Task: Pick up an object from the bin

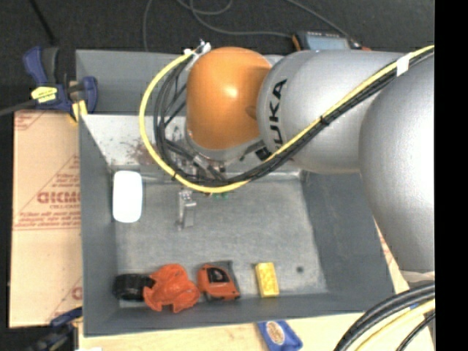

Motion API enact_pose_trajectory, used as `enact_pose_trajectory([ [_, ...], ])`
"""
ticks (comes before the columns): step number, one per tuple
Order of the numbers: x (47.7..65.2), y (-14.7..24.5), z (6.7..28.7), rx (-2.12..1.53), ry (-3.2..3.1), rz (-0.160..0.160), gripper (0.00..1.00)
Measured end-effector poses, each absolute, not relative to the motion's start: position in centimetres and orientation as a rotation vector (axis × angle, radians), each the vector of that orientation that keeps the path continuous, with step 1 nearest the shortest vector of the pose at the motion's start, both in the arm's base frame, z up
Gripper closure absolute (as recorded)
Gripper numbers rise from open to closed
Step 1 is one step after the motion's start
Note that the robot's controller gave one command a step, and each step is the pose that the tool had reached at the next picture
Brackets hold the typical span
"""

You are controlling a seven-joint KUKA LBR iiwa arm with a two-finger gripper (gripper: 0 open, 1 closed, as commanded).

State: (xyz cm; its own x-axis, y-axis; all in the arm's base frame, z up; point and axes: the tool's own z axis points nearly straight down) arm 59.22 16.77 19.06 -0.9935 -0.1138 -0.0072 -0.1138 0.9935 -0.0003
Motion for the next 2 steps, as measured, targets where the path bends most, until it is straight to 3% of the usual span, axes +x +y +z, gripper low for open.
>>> enact_pose_trajectory([
  [1, 51.7, 17.5, 16.6, -0.647, 3.071, 0.000, 0.00],
  [2, 50.0, 13.1, 14.3, -0.506, 3.099, 0.002, 0.00],
])
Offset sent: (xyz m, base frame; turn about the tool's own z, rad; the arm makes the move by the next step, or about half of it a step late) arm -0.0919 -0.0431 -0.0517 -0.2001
